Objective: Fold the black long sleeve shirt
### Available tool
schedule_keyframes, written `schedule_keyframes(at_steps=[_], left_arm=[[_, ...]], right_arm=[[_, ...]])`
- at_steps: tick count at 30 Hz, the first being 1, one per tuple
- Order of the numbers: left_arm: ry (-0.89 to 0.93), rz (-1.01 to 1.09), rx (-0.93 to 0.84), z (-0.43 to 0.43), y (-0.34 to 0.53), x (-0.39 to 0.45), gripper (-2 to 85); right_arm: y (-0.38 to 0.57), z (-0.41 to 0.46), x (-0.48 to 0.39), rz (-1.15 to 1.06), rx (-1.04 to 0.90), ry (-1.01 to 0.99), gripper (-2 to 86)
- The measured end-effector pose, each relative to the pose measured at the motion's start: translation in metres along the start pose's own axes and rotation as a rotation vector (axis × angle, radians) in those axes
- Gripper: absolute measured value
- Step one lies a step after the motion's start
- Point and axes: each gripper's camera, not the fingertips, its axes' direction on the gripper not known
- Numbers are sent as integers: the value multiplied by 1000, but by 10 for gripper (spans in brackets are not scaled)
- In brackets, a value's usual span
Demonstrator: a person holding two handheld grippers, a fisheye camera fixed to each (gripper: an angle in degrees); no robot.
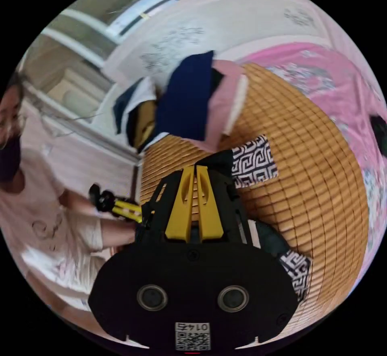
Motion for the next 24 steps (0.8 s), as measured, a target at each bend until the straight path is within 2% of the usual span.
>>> schedule_keyframes(at_steps=[1,3,8,14,18,20,23,24], left_arm=[[-3,-8,13,-9,4,-4,62],[-12,-65,50,-47,20,-22,61],[-51,-254,66,-99,64,-68,60],[-131,-466,47,-128,108,-124,61],[-120,-449,69,-129,93,-142,84],[-127,-421,19,-118,84,-145,93],[-192,-370,-159,-90,78,-146,58],[-251,-252,-116,-94,79,-136,27]], right_arm=[[0,-2,-24,-162,-39,-149,12],[1,0,-44,-262,-74,-194,23],[13,49,-30,-141,-128,57,73],[47,97,-16,-14,-157,253,86],[58,125,-6,66,-188,343,90],[55,142,-4,75,-183,369,93],[44,169,-4,66,-217,385,102],[42,173,-4,65,-225,385,103]])
